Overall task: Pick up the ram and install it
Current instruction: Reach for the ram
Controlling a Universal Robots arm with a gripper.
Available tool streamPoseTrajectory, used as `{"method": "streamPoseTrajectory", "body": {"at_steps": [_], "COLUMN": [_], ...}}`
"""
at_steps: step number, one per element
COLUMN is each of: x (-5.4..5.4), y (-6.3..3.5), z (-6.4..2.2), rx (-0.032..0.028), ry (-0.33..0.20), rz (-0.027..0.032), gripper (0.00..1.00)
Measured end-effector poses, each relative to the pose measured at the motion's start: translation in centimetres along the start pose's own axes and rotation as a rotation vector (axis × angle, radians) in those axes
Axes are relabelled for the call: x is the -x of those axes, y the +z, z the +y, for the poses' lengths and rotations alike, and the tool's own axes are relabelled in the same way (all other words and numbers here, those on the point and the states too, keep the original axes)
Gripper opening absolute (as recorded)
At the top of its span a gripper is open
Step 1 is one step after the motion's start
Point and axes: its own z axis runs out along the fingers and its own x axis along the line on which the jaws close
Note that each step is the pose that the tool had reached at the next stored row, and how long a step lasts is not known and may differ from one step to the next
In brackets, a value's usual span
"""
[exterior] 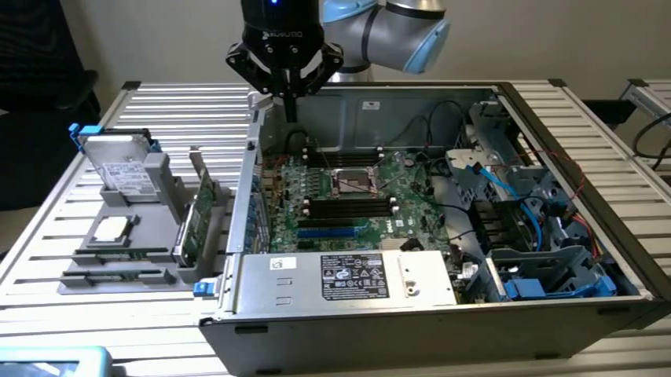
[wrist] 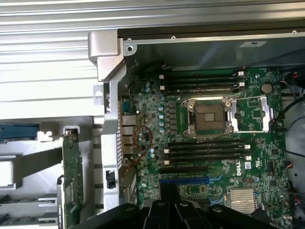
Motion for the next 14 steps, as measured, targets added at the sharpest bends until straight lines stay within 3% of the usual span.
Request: {"method": "streamPoseTrajectory", "body": {"at_steps": [6, 14], "x": [-0.6, -3.1], "y": [-0.05, -0.11], "z": [-1.12, -1.51], "rx": [0.0025, 0.0135], "ry": [0.0, 0.0], "rz": [0.0026, 0.0034], "gripper": [0.11, 0.11]}}
